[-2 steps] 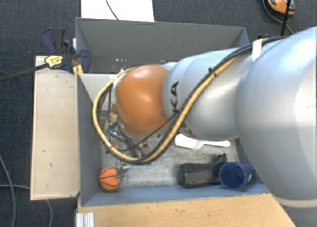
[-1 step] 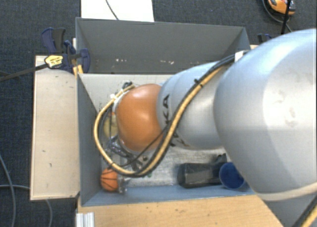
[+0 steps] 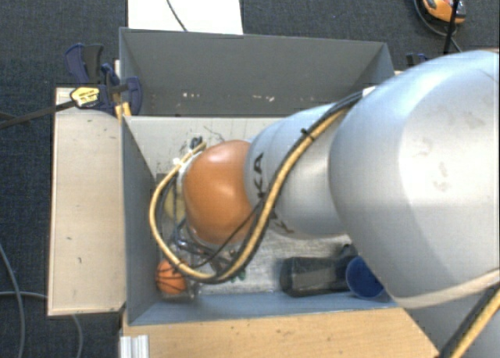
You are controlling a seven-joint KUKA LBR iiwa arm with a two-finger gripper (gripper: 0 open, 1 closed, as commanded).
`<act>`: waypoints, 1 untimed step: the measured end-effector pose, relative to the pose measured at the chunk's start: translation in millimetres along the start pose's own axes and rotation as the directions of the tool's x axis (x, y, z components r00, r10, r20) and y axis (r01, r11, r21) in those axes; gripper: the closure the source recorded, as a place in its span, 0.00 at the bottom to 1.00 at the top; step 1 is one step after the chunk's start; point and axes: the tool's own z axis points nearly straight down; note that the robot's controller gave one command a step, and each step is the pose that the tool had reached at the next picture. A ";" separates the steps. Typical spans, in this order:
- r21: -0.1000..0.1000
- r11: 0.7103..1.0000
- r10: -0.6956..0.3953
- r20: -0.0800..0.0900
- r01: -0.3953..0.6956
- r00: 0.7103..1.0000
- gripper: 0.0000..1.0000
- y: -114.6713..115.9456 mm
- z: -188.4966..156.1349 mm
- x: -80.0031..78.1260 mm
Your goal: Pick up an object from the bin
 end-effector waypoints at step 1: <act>0.000 1.000 0.002 0.000 -0.002 1.000 1.00 0.0 0.0 0.0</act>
Offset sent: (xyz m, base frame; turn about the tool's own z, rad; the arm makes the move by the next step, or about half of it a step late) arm -0.0055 -0.0208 0.1268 -0.1353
